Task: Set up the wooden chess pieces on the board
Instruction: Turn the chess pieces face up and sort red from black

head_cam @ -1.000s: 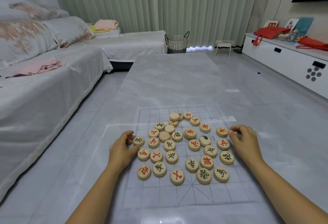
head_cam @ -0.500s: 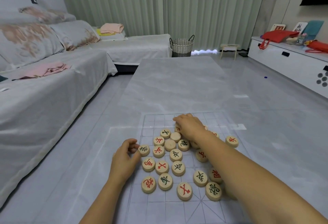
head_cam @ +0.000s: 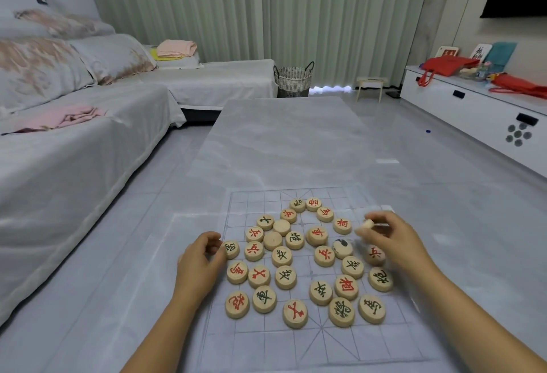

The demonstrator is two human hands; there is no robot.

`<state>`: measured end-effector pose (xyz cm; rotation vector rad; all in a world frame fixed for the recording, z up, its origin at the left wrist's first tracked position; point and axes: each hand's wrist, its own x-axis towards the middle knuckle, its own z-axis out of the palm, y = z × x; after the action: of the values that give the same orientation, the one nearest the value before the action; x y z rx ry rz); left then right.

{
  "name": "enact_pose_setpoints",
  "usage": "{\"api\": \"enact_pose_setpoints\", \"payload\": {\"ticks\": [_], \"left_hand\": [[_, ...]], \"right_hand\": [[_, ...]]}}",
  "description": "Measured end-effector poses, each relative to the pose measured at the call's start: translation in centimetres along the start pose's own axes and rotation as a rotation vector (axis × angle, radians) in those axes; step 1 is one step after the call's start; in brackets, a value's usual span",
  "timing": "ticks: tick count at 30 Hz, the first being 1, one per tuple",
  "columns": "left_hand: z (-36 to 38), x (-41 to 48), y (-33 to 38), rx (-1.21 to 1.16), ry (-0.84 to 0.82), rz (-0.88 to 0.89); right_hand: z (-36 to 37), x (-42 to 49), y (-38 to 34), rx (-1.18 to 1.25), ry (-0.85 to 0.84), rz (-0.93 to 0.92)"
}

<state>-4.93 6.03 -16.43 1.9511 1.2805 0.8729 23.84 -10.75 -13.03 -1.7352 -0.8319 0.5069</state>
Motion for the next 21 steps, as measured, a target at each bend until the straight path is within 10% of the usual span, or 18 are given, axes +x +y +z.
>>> {"api": "enact_pose_setpoints", "payload": {"ticks": [5, 15, 21], "left_hand": [[1.5, 0.4, 2.4, 0.259, 0.048, 0.178], [5.0, 3.6, 8.1, 0.777, -0.393, 0.359], [3.2, 1.6, 7.7, 0.249, -0.238, 0.22]], "right_hand": [[-2.3, -1.9, 2.7, -0.11, 0.08, -0.025], [-1.7, -1.7, 4.2, -0.245, 0.147, -0.057], [-2.1, -1.8, 3.9, -0.236, 0.171, -0.047]]}}
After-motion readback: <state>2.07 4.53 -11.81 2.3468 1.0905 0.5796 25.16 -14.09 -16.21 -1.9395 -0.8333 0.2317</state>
